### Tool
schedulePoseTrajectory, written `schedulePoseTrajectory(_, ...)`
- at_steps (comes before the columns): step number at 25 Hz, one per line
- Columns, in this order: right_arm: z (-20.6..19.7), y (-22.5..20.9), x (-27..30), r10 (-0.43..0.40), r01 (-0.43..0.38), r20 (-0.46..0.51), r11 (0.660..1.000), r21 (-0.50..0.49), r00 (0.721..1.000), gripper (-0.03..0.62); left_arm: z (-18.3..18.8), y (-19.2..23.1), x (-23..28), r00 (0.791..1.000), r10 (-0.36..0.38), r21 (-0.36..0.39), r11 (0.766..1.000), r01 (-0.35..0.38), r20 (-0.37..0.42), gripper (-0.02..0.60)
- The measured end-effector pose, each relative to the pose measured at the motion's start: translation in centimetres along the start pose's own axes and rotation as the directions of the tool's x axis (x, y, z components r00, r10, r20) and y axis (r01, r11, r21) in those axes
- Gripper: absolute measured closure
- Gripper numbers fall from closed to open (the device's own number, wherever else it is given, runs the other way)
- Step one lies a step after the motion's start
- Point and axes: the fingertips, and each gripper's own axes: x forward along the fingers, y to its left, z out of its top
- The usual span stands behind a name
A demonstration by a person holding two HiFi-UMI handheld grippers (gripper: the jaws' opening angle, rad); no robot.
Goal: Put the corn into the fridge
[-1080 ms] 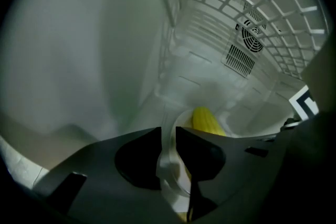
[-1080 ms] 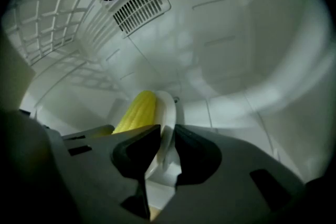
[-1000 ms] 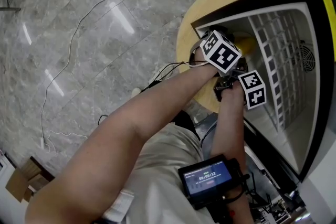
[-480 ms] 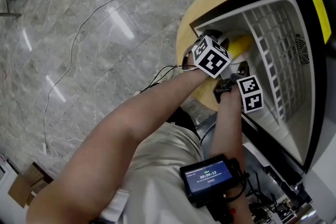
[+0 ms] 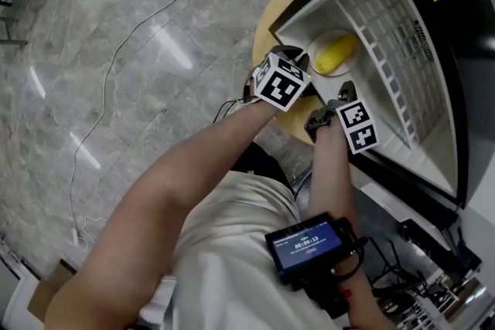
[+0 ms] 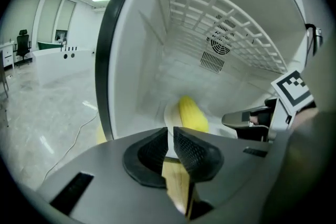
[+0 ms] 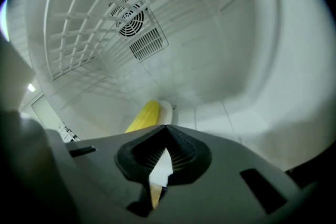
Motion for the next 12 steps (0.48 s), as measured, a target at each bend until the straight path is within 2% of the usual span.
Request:
schedulePoseTrajectory(2, -0.6, 1.3, 0.2, 0.057, -0.057, 0.002, 0.998, 0.031, 0.998, 0.588, -0.3, 0.9, -1.2, 1.000, 0.015, 0.004, 1.000, -0.015, 0.007, 0.572)
schedulePoseTrajectory(7, -1.1, 2.7, -1.2, 0.158, -0.158, -0.005, 0.987, 0.035, 0.987, 0.588, -2.0, 1.3, -3.7, 0.999, 0.031, -0.051, 0.998, -0.030, 0.023, 0.574)
schedulePoseTrajectory(12, -1.6, 3.7, -3.0, 0.216, -0.217, -0.017, 0.976, -0.007, 0.976, 0.588, -1.7, 1.7, -7.2, 0.995, 0.015, -0.082, 0.997, -0.007, 0.097, 0.574)
